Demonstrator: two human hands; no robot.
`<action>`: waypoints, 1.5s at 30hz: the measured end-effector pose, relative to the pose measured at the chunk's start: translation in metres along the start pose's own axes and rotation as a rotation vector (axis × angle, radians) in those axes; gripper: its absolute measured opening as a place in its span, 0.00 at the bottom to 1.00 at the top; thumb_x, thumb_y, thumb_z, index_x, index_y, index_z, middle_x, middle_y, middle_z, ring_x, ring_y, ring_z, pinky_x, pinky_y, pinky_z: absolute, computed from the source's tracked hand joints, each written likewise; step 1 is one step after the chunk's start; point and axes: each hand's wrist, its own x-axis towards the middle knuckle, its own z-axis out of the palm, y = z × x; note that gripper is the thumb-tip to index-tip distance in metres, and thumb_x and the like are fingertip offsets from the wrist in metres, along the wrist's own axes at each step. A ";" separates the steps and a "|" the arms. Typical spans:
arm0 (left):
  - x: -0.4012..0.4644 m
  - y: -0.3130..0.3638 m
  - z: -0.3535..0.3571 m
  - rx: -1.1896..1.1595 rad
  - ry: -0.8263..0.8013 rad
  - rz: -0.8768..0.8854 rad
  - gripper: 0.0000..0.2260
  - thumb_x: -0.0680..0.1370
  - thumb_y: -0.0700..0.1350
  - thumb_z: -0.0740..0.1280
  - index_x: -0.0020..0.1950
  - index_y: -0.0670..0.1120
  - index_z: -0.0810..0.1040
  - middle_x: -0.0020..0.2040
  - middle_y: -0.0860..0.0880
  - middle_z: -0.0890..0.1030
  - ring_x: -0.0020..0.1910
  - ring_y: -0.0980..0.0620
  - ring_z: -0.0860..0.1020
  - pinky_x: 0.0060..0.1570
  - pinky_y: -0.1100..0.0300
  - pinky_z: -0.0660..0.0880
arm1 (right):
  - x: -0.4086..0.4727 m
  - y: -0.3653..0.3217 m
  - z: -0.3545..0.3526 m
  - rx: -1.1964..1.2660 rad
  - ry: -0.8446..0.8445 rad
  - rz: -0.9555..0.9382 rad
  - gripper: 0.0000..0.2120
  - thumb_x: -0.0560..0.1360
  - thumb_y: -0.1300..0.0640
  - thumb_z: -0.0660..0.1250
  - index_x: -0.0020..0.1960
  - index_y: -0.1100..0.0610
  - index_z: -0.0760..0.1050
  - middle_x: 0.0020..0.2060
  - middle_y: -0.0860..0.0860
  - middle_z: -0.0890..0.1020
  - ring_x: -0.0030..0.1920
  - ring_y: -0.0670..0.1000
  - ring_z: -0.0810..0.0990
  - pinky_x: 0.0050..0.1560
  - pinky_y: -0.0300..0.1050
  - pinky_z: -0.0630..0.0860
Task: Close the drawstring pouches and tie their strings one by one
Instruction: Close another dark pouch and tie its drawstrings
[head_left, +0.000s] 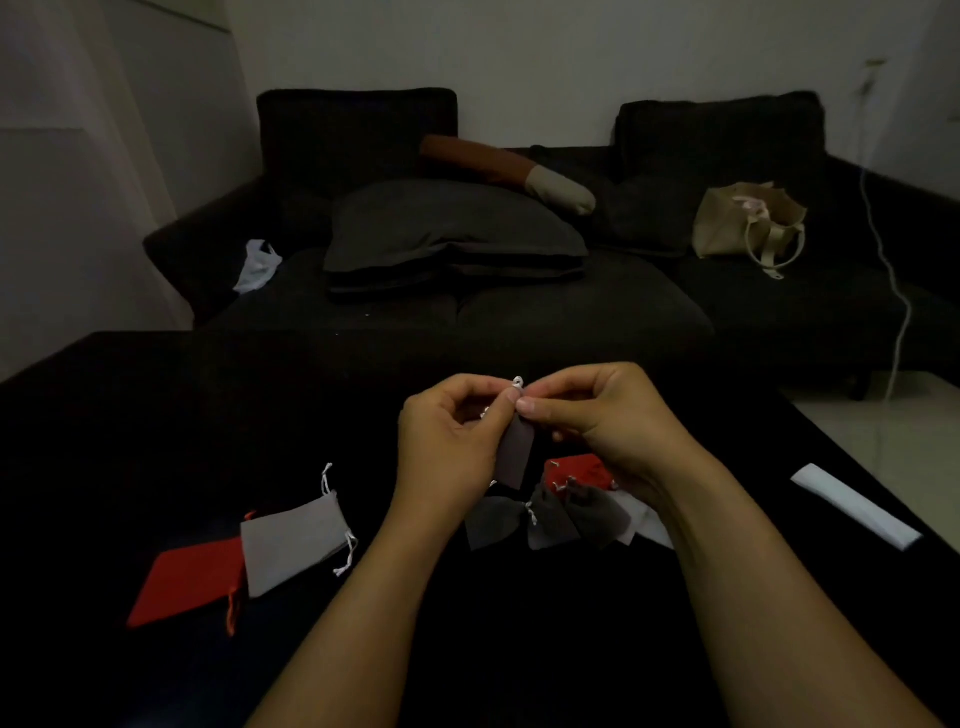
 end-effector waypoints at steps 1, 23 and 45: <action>-0.001 0.001 0.000 -0.017 0.007 -0.008 0.02 0.76 0.40 0.72 0.47 0.45 0.84 0.41 0.48 0.86 0.41 0.55 0.85 0.38 0.65 0.79 | 0.000 0.000 0.000 0.002 0.004 -0.009 0.07 0.69 0.64 0.75 0.46 0.63 0.84 0.44 0.59 0.86 0.41 0.49 0.83 0.38 0.37 0.77; 0.003 0.011 -0.012 -0.094 -0.052 0.147 0.09 0.71 0.32 0.75 0.42 0.46 0.85 0.39 0.52 0.87 0.41 0.56 0.85 0.41 0.67 0.78 | 0.004 0.009 -0.002 0.272 -0.331 0.081 0.11 0.78 0.52 0.66 0.49 0.60 0.81 0.42 0.56 0.78 0.45 0.55 0.74 0.49 0.49 0.69; 0.008 0.003 -0.015 0.559 -0.223 0.667 0.06 0.73 0.39 0.75 0.48 0.47 0.87 0.45 0.54 0.86 0.44 0.63 0.82 0.47 0.71 0.76 | 0.005 0.007 0.004 0.473 -0.161 0.616 0.16 0.77 0.53 0.65 0.32 0.56 0.72 0.26 0.47 0.64 0.26 0.43 0.60 0.32 0.35 0.49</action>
